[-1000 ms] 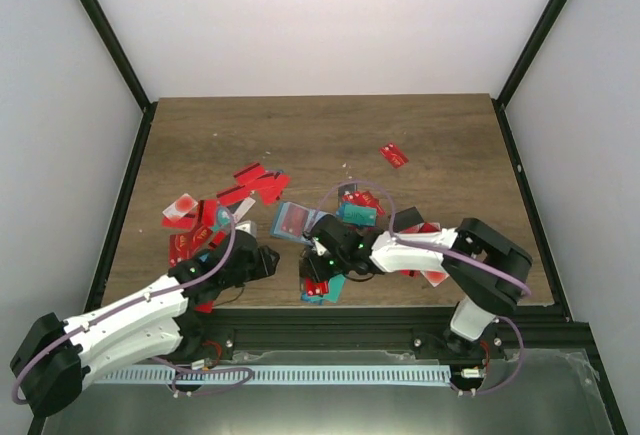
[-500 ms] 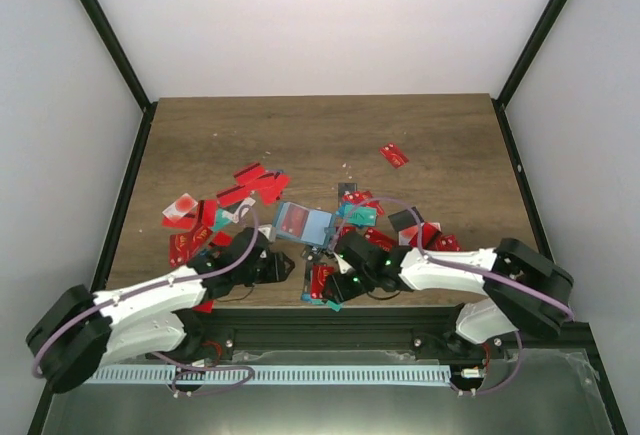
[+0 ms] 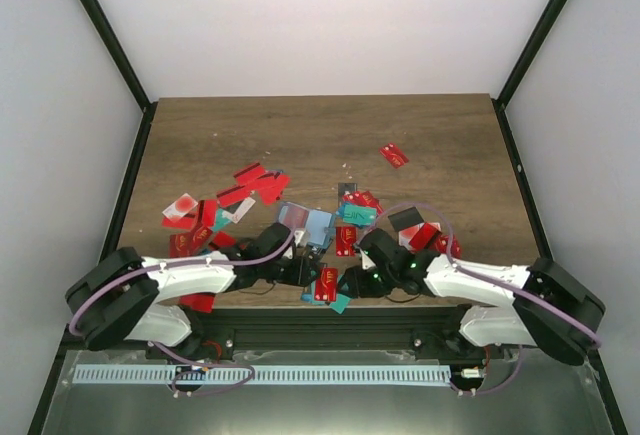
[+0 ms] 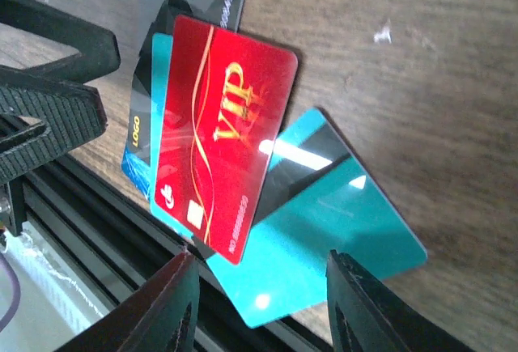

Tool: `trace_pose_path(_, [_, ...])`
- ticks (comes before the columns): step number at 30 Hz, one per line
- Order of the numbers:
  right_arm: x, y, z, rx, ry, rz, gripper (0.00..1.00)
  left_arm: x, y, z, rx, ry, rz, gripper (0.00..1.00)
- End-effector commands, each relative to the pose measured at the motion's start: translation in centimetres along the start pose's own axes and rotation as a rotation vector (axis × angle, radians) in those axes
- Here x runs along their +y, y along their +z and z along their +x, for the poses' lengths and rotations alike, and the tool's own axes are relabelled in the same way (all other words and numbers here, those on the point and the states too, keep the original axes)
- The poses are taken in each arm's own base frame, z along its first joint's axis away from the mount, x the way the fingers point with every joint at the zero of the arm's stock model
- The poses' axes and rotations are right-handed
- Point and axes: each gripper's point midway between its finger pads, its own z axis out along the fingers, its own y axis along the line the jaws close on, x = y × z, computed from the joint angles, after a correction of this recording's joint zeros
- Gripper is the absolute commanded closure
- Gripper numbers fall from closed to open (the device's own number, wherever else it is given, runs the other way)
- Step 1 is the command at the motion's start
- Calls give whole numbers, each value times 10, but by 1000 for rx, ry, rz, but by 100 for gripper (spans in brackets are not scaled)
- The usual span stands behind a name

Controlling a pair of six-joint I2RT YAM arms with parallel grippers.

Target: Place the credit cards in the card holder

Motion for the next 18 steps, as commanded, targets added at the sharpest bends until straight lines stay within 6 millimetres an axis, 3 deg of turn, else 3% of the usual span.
trace_pose_path(1, [-2,-5,20,62,87,-28,55,-25,7,-8,1,106,43,56])
trace_pose_path(9, [-4,-10,57,188,202,-105,55,-41,23,-2,59,184,58,65])
trace_pose_path(18, [-2,6,51,156,328,-180,56,-38,41,18,138,208,67,72])
